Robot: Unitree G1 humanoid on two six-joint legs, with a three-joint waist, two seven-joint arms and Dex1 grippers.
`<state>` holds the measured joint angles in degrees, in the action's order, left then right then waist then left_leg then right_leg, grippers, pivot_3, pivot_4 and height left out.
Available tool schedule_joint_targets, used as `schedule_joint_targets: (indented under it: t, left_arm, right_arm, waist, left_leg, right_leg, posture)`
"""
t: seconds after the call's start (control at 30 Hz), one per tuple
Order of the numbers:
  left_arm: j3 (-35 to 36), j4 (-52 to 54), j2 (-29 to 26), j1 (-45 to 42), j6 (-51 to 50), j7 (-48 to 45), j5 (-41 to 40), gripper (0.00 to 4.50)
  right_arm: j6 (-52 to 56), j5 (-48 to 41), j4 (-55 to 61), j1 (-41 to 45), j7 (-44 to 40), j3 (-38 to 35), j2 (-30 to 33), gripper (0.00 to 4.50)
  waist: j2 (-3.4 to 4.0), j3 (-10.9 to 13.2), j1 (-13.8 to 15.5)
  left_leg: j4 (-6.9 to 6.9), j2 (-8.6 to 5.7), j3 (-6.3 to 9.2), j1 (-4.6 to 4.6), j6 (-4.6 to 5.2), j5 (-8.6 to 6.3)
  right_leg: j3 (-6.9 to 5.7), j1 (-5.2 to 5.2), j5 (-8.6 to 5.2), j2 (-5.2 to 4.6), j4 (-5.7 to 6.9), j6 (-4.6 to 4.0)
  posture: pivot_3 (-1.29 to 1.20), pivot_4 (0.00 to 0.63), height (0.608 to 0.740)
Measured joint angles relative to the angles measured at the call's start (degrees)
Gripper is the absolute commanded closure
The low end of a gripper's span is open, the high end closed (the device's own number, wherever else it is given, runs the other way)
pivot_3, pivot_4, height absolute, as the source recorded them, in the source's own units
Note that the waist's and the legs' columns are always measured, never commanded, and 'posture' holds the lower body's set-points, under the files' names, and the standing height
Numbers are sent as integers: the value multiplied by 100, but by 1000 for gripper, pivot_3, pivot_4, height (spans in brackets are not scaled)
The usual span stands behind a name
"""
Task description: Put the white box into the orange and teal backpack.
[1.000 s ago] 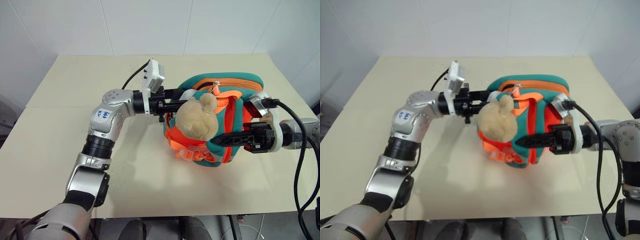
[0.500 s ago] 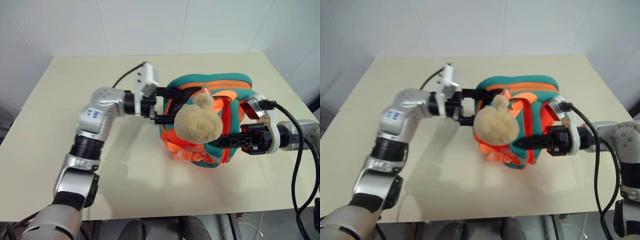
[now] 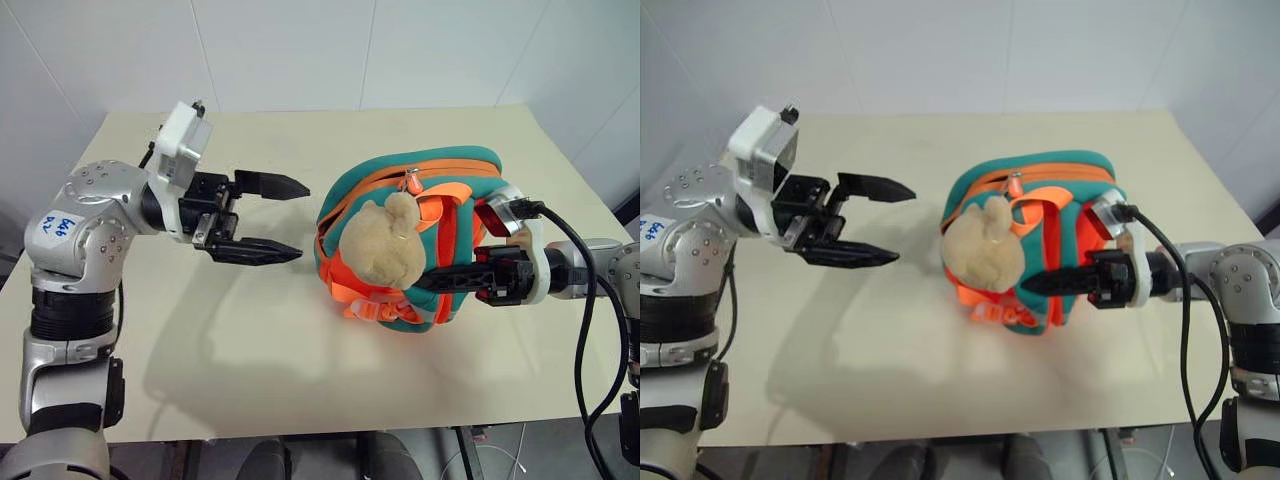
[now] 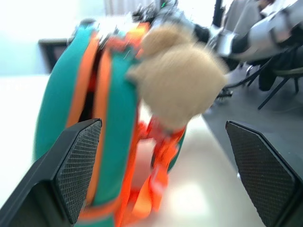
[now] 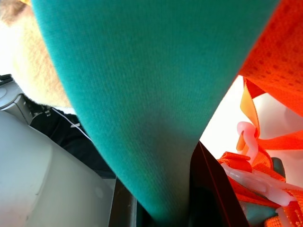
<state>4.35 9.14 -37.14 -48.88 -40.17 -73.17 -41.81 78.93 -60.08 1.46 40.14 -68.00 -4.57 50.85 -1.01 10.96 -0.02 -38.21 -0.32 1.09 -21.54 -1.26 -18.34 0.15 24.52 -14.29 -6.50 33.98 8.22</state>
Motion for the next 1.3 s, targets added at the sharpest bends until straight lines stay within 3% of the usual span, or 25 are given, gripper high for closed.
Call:
schedule_joint_targets:
  t: [0.4, 0.7, 0.8, 1.1, 1.3]
  left_arm:
    - [-625, 336, 888, 19, 272, 708, 83, 34]
    - [-1278, 157, 818, 14, 1370, 522, 1084, 34]
    - [-1331, 10, 885, 6, 1686, 583, 1329, 594]
    - [-1320, -312, 1097, -27, 2250, 719, 1558, 2916]
    - [-1190, -298, 789, -25, 2173, 412, 1350, 3076]
  right_arm:
    - [-20, 52, -5, 14, -1, 46, -104, 3915]
    - [-11, 52, -5, 5, 48, 45, -148, 3915]
    - [-11, 52, -5, 2, 77, 30, -156, 3915]
    - [-15, 52, -5, 1, 142, -36, -212, 3915]
    - [-12, 51, 7, 0, 143, -23, -245, 3915]
  waist:
    - [0, 0, -10]
    - [0, 0, -6]
    - [0, 0, -2]
    - [0, -1, -2]
    - [0, -1, -16]
  left_leg:
    - [-2, 0, -12, 12, -3, 2]
    - [-4, 1, -13, 14, -2, 1]
    - [-6, 0, -13, 16, 0, 0]
    - [-6, 1, -13, 16, 1, 0]
    - [-6, 4, -13, 17, 1, 0]
  right_leg:
    - [15, -1, 2, 6, 6, -1]
    - [16, -4, 4, 8, 4, -3]
    - [16, -7, 6, 7, 4, -2]
    - [16, -7, 9, 7, 3, -1]
    - [17, -6, 9, 11, 5, -1]
  posture:
    - [0, 150, 740]
    - [0, 150, 740]
    - [0, 150, 740]
    - [0, 150, 740]
    - [0, 150, 740]
